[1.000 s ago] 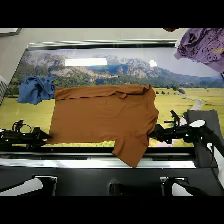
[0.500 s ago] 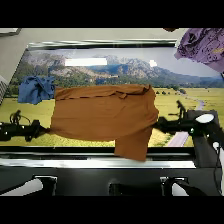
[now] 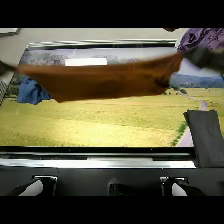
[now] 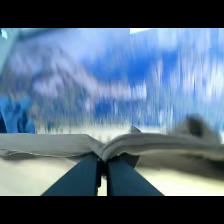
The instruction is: Fold the clothes and pants, and hang the long-sleeved shirts on hangers.
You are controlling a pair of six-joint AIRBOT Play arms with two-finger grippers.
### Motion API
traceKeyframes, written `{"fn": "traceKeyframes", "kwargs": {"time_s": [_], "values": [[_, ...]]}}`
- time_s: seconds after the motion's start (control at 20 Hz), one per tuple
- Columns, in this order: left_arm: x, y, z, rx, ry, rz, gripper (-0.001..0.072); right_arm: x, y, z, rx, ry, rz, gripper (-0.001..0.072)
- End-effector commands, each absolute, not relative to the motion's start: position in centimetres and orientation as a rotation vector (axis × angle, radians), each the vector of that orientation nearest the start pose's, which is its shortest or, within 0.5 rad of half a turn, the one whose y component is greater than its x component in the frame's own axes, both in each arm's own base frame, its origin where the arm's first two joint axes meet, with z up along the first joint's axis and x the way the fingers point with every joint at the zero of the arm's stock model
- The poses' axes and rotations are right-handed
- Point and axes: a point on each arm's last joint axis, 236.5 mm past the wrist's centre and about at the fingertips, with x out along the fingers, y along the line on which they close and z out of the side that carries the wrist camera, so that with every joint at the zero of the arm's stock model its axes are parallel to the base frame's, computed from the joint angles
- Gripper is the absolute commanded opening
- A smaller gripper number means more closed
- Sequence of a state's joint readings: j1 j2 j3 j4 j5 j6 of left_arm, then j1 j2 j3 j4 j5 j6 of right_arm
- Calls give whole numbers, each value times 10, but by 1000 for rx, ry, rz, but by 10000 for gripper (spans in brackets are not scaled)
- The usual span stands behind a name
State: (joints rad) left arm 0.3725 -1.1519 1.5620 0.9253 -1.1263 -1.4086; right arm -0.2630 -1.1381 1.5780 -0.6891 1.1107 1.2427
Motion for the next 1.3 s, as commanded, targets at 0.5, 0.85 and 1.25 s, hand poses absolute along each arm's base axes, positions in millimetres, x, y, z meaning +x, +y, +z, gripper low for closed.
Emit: {"fn": "traceKeyframes", "kwargs": {"time_s": [0.5, 0.85, 1.25], "values": [[265, 43, 473, -187, 116, 143, 14, 248, 56, 540, 167, -59, 271, 28], [386, 58, 280, -309, 602, 78, 14, 398, 29, 352, 431, 610, 262, 28], [525, 56, 43, -342, 927, 59, 14, 550, 29, 70, 355, 1002, 50, 28]]}}
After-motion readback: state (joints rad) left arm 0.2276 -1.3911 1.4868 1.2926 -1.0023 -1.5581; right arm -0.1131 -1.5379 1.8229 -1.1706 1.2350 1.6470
